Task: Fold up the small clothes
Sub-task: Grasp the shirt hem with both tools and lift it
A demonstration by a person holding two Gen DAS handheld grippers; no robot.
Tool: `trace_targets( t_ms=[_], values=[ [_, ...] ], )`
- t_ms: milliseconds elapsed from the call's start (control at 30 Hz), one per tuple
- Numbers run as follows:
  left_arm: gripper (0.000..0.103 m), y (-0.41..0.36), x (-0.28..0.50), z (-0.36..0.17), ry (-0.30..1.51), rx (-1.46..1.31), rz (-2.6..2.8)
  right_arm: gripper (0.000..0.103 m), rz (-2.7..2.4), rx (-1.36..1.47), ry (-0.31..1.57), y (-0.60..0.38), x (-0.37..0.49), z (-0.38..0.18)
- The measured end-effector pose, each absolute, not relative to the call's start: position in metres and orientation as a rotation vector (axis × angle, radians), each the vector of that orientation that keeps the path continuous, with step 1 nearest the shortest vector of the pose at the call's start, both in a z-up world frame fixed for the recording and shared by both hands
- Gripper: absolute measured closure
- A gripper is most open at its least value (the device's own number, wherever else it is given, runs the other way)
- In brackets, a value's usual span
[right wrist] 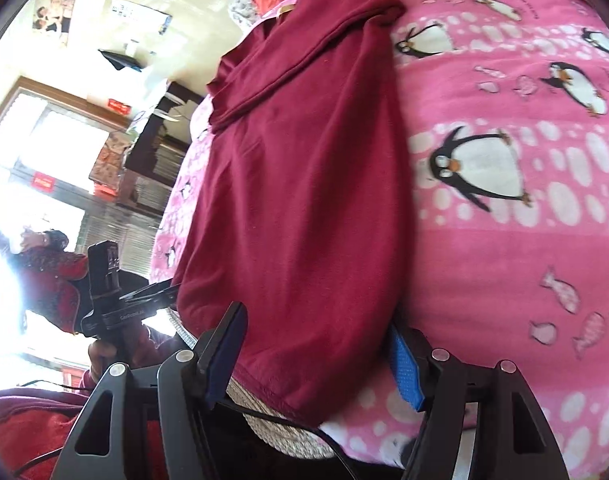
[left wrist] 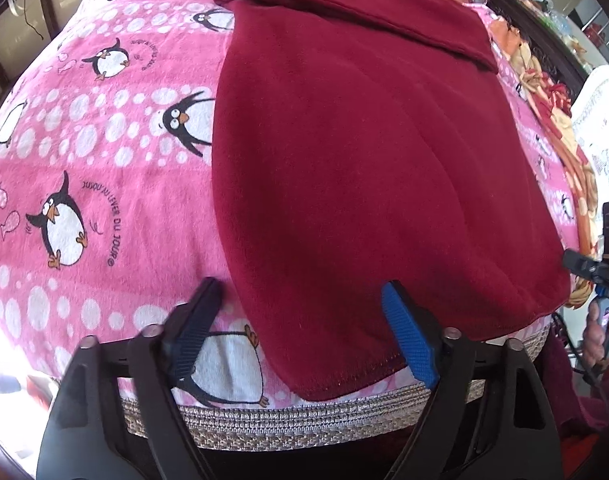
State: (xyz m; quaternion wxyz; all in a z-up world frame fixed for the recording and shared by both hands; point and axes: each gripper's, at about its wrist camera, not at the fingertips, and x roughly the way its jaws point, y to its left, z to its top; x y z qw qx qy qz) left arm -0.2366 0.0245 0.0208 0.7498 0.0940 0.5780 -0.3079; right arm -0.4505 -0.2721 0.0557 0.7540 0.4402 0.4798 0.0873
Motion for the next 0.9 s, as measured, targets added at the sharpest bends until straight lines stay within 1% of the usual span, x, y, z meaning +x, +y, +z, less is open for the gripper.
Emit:
trace_targets(
  t_ms=[33, 67, 133, 167, 267, 500, 700, 900],
  values=[
    [0.060, 0.025, -0.235, 0.022, 1.255, 0.211, -0.667, 0.054, 0.201, 0.957, 1.049, -0.271, -0.449, 0.055],
    [0.078, 0.027, -0.233, 0.022, 1.253, 0.213, -0.663, 0.072, 0.221, 0.947, 1.063, -0.270, -0.448, 0.054],
    [0.090, 0.032, -0.228, 0.022, 1.281, 0.157, -0.697, 0.081, 0.240, 0.914, 1.080, -0.267, -0.446, 0.055],
    [0.093, 0.033, -0.225, 0.021, 1.294, 0.143, -0.705, 0.086, 0.246, 0.901, 1.076, -0.267, -0.446, 0.056],
    [0.095, 0.030, -0.218, 0.032, 1.289, 0.139, -0.742, 0.089, 0.286, 0.914, 1.027, -0.272, -0.441, 0.069],
    [0.095, 0.015, -0.179, 0.092, 1.129, 0.081, -0.803, 0.089, 0.325, 0.904, 0.848, -0.304, -0.406, 0.119],
    [0.095, -0.017, -0.116, 0.123, 1.016, 0.060, -0.790, 0.089, 0.267, 0.866, 0.753, -0.340, -0.348, 0.138],
    [0.095, -0.054, -0.032, 0.137, 0.958, 0.025, -0.739, 0.089, 0.184, 0.864, 0.692, -0.389, -0.277, 0.147]
  ],
)
